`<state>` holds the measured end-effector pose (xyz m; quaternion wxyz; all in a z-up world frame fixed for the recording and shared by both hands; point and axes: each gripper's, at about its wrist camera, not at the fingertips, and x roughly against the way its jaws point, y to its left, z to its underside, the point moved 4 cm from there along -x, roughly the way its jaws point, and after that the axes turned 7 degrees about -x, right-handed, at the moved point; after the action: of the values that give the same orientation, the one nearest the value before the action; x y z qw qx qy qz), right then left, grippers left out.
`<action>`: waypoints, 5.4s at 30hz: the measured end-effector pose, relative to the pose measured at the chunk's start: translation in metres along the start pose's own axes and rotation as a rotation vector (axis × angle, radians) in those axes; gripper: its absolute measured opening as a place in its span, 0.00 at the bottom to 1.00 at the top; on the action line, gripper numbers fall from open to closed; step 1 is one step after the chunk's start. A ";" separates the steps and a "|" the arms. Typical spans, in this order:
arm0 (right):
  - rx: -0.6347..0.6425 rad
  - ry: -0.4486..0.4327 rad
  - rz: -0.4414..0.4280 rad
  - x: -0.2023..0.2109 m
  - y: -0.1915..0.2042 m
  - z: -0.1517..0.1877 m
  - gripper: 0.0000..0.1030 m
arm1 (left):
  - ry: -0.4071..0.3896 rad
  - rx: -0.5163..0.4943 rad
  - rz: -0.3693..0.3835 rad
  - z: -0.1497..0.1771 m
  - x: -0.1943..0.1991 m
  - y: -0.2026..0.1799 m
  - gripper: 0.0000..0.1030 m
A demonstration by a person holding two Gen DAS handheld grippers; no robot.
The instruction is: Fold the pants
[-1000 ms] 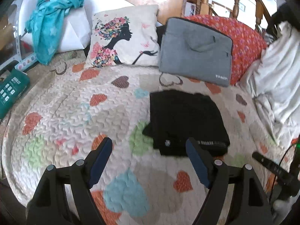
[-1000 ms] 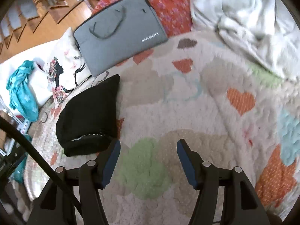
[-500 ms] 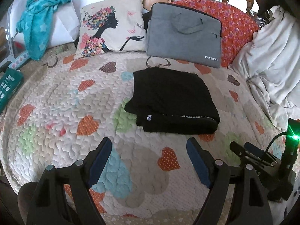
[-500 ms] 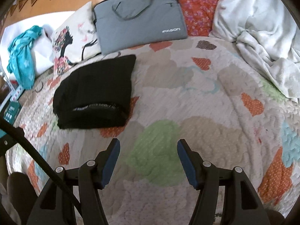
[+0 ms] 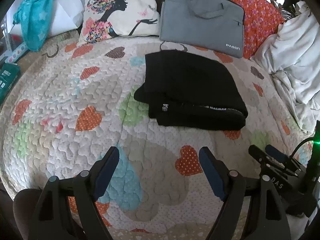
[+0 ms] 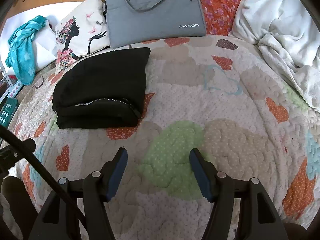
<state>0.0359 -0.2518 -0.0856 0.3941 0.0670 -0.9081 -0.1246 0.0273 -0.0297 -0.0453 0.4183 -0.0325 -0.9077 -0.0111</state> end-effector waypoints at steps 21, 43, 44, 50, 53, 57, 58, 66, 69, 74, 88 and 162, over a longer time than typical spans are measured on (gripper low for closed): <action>0.007 0.006 0.008 -0.005 0.003 0.002 0.74 | 0.041 -0.017 0.004 0.005 -0.015 -0.004 0.79; 0.153 0.134 0.006 -0.023 0.024 0.010 0.99 | -0.160 0.011 -0.056 -0.001 0.079 0.015 0.79; 0.163 0.159 0.007 -0.023 0.026 0.010 0.99 | -0.189 0.015 -0.063 -0.003 0.090 0.019 0.79; 0.121 0.316 0.017 0.000 0.036 -0.013 0.86 | -0.358 0.033 -0.035 -0.035 0.143 0.046 1.00; 0.075 0.229 -0.020 0.029 0.035 -0.038 0.87 | -0.343 0.048 0.016 -0.063 0.138 0.058 1.00; -0.064 0.207 -0.133 0.037 0.024 -0.080 0.87 | -0.239 0.041 0.075 -0.105 0.091 0.067 1.00; -0.100 0.207 -0.160 0.032 0.021 -0.090 0.87 | -0.206 0.054 0.096 -0.114 0.072 0.069 1.00; -0.193 0.253 -0.253 -0.068 0.019 -0.159 0.87 | 0.008 0.119 0.268 -0.159 -0.086 0.068 1.00; -0.211 0.302 -0.311 -0.108 0.026 -0.167 0.87 | 0.074 0.115 0.316 -0.163 -0.129 0.063 1.00; -0.143 0.353 -0.351 -0.149 0.049 -0.171 0.88 | 0.152 0.100 0.446 -0.161 -0.179 0.041 1.00; -0.047 0.172 -0.388 -0.130 0.085 -0.221 0.34 | 0.086 0.173 0.522 -0.205 -0.180 0.041 0.62; -0.038 -0.032 0.013 -0.013 0.029 -0.028 0.83 | -0.271 0.015 -0.315 -0.042 -0.026 0.067 1.00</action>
<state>0.0648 -0.2260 -0.0685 0.3816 0.0518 -0.9122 -0.1403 0.0805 0.0341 -0.0381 0.2858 0.1117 -0.9495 -0.0653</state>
